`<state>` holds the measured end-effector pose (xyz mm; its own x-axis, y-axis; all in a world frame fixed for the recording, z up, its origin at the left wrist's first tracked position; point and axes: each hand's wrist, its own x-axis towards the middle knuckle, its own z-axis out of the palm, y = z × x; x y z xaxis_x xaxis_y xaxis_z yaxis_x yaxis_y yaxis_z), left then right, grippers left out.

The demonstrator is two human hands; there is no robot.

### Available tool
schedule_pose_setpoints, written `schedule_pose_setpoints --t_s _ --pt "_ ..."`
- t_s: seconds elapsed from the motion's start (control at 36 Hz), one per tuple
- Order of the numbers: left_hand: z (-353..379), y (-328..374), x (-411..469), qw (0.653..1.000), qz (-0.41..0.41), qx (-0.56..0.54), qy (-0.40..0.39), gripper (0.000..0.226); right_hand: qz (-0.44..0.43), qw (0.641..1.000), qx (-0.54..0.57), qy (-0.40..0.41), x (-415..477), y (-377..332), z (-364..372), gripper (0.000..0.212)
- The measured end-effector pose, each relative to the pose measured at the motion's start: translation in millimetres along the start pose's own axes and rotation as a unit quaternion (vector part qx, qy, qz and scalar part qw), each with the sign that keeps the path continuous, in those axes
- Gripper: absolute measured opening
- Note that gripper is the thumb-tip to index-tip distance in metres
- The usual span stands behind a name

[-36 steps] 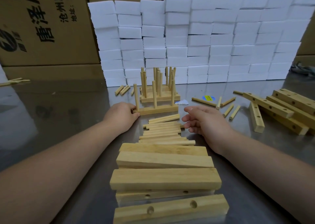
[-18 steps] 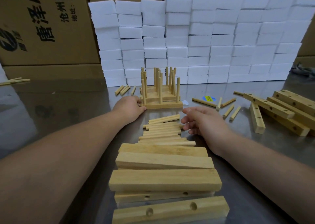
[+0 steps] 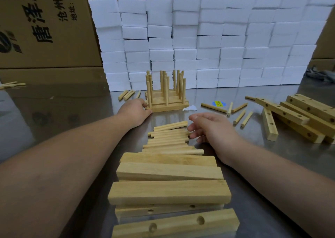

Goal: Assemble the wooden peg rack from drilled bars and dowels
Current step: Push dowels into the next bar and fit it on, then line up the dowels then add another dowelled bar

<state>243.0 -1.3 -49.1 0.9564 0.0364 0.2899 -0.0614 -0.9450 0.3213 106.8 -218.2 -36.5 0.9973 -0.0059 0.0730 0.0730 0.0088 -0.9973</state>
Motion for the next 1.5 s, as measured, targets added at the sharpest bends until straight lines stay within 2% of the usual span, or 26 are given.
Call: schedule_pose_setpoints --t_s 0.22,0.67,1.11,1.39,1.5 --pt "-0.1 2.1 4.1 1.000 -0.007 0.020 0.023 0.044 0.002 1.000 -0.003 -0.004 0.5 1.4 -0.4 0.012" --pt "1.6 2.6 12.4 0.999 0.001 0.035 0.004 0.037 0.010 1.000 -0.007 -0.001 -1.6 -0.4 -0.2 0.011" --pt "4.4 1.5 15.2 0.999 -0.007 0.034 0.015 0.044 0.014 1.000 0.003 0.002 -1.4 -0.1 1.0 0.012" --pt "4.1 1.4 16.1 0.999 -0.015 0.023 0.023 0.026 0.012 1.000 0.003 -0.001 -1.4 -0.2 0.8 0.012" --pt "4.6 0.7 16.1 0.999 -0.006 0.023 0.030 0.027 0.007 1.000 -0.002 0.000 -1.4 0.3 0.7 0.013"
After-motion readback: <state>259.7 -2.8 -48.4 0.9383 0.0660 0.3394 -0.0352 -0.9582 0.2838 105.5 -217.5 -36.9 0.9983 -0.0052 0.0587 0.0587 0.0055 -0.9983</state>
